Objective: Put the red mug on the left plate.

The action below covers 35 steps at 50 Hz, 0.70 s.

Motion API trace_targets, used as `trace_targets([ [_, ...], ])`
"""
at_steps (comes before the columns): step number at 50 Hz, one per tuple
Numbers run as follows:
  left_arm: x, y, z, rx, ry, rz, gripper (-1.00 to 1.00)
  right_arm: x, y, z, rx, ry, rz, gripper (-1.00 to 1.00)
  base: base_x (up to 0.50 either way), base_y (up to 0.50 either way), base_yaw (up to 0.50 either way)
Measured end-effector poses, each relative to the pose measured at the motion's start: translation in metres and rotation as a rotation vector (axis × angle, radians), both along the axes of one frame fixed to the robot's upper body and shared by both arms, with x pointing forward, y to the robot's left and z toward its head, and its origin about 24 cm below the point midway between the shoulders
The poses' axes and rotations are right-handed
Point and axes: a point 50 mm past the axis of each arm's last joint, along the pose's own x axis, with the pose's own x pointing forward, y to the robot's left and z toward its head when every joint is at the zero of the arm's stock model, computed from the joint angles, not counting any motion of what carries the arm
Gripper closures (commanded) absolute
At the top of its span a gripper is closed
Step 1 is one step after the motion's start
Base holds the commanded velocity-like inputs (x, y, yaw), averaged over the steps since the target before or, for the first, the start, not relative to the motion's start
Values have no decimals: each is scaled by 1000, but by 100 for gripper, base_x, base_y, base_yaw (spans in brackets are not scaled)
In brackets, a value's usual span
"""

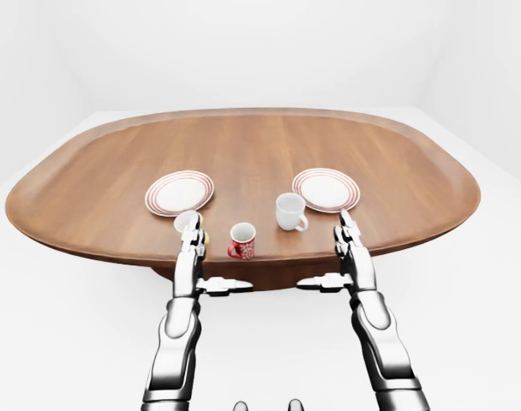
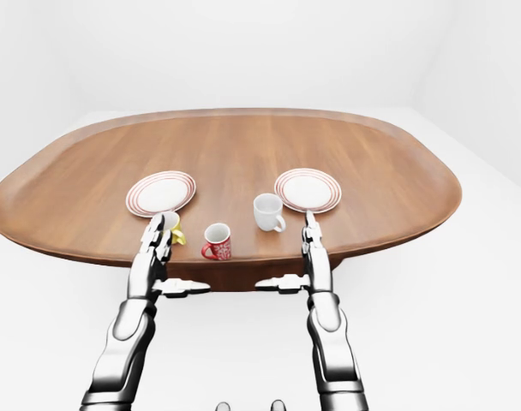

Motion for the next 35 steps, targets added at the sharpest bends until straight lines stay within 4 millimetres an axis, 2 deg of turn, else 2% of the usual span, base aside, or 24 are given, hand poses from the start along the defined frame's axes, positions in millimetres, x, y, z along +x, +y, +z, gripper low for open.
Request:
trace_targets([
  [27,-7,6,9,-1,-66,13,-100,-1,0,6,-73,-28,-12,-100,0,0,0],
  [31,-22,10,18,5,-125,37,-100,-15,4,15,-124,-56,-4,-100,0,0,0],
  [35,-44,15,24,-16,-142,55,-100,-41,8,27,-187,-106,-17,-100,0,0,0],
])
